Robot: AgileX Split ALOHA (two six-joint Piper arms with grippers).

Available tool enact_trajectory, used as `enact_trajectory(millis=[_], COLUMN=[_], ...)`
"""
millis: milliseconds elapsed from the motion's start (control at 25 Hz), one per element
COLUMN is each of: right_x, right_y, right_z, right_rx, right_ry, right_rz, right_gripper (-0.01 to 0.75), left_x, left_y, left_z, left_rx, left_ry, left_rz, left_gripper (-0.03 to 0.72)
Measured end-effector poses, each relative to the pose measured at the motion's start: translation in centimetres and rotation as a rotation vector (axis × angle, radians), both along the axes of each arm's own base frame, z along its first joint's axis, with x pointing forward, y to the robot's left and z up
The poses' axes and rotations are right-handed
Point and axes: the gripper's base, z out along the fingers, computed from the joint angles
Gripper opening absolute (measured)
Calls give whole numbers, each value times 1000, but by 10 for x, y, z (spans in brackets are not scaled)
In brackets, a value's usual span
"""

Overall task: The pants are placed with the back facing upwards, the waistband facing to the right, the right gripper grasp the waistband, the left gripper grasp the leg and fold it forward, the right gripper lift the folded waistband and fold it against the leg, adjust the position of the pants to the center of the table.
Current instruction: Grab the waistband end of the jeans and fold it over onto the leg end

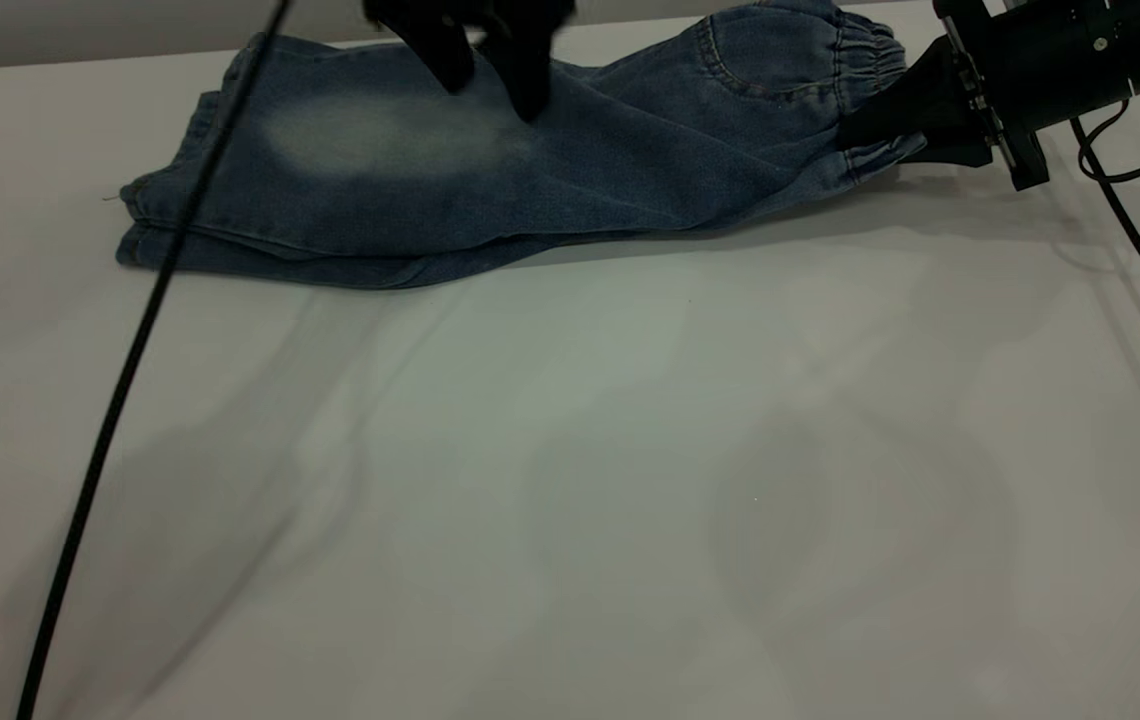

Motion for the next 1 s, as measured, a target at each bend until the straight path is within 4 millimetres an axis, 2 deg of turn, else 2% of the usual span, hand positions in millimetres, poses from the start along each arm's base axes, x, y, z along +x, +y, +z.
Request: enact_trajectory(millis=[200,440,640,800,920,1000], right_x=[1,3,2,-3,-6,-7], right_y=[0,9,38,64,82,85], right_z=[4,35,73,95,102,103], right_rx=[4,24,68,84,91,91], right_ry=[-7,-67,-140,-186,-200,-201], right_rz=[1,30,97,150,182,188], right_gripper=[52,52,55,54,54,55], left_x=[0,1,2,1,1,1], left_y=[-4,-2,-3,-3,-3,-3], left_z=[-31,-35,-35,-35,-35,-34], left_rx=[28,39,35,32,32,33], left_ry=[34,34,27,28,28,31], left_rz=[-11,-12,-12,-11,-10,-11], left_gripper=[529,529,529,529,529,529])
